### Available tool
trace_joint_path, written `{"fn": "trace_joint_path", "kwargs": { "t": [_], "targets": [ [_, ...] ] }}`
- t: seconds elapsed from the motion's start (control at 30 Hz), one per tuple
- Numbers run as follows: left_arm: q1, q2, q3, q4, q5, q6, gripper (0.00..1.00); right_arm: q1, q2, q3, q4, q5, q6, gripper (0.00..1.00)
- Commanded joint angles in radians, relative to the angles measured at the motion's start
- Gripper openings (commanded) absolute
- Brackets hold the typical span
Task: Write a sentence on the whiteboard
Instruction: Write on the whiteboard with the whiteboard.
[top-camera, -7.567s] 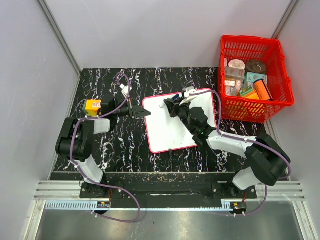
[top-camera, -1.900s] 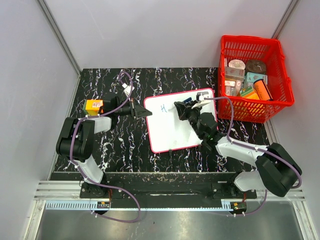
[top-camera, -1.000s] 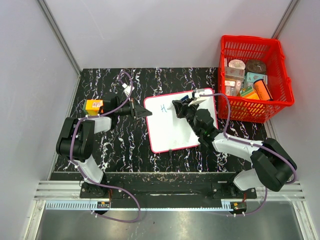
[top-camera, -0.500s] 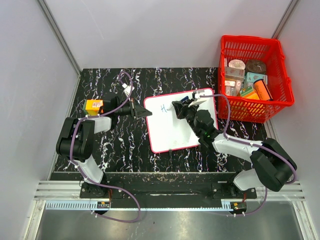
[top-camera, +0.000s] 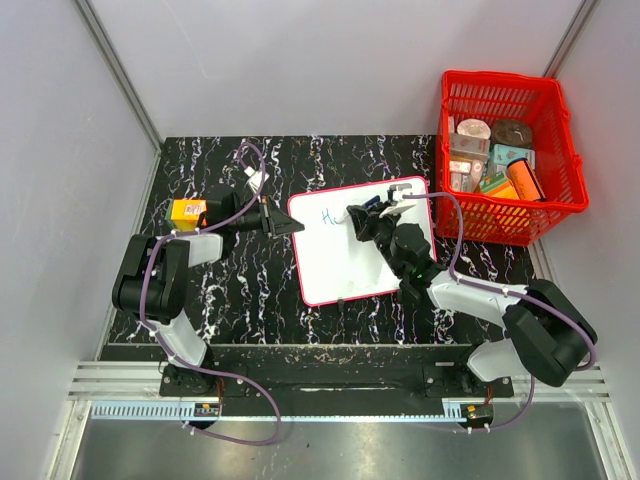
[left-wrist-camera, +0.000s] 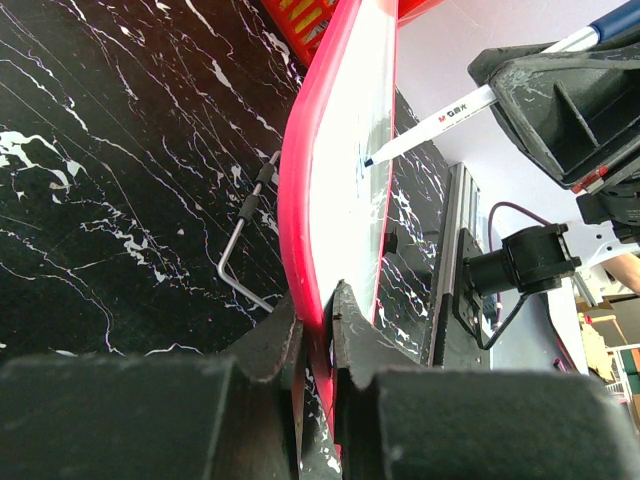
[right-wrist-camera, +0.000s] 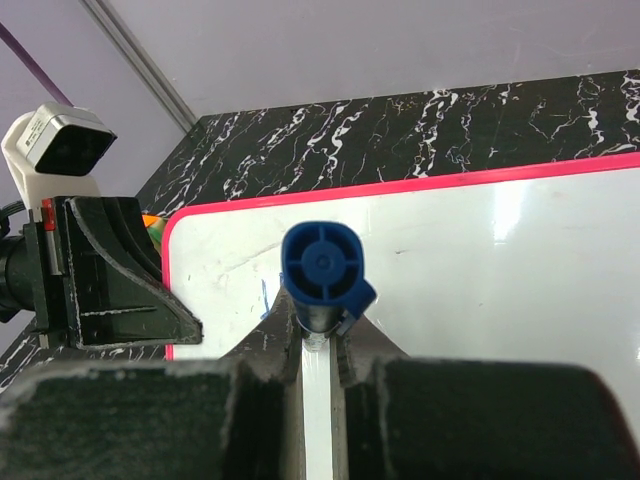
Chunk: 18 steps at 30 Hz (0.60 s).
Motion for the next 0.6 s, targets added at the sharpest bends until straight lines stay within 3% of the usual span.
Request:
{"fn": "trace_joint_path", "kwargs": {
  "t": [0.0, 0.57],
  "targets": [
    [-0.033, 0.0, 0.006, 0.001, -0.066, 0.188, 0.0, -0.015, 0.003, 0.034, -0.037, 0.083, -0.012, 0.0],
    [-0.037, 0.0, 0.01, -0.011, -0.068, 0.196, 0.0, -0.026, 0.055, 0.093, -0.054, 0.005, 0.029, 0.0]
  ]
}}
